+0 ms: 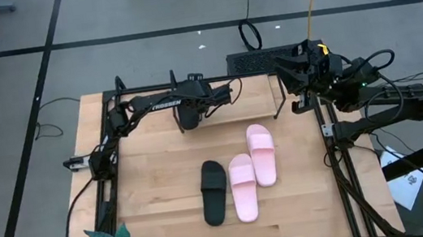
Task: Pick and place slides into the shelf
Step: Put the top black slide on the shelf
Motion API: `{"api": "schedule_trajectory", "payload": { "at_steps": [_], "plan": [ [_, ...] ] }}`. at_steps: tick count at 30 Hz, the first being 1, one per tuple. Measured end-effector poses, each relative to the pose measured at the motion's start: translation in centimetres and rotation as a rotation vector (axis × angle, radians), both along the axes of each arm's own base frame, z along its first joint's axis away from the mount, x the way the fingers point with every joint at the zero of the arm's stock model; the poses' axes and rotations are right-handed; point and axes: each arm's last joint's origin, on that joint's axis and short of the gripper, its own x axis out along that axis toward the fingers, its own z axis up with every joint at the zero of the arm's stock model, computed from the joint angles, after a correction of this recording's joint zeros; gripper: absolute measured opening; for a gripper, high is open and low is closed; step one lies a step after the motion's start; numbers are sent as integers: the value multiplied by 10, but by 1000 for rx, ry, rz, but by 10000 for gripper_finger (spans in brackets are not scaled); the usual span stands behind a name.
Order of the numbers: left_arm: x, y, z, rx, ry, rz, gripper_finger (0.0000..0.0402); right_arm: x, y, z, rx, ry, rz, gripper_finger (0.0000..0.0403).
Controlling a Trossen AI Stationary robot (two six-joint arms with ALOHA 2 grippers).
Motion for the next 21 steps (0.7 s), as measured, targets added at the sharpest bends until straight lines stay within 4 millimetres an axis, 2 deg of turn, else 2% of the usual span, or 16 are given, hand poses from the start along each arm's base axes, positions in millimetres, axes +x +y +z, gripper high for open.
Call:
{"api": "schedule_trajectory", "payload": {
  "at_steps": [17, 21],
  "plan": [
    [3, 0, -1, -53, -50, -3, 1, 0, 0, 0, 0, 0, 1, 98],
    [3, 0, -1, -56, -52, -3, 14, 0, 0, 0, 0, 0, 1, 98]
  ]
}}
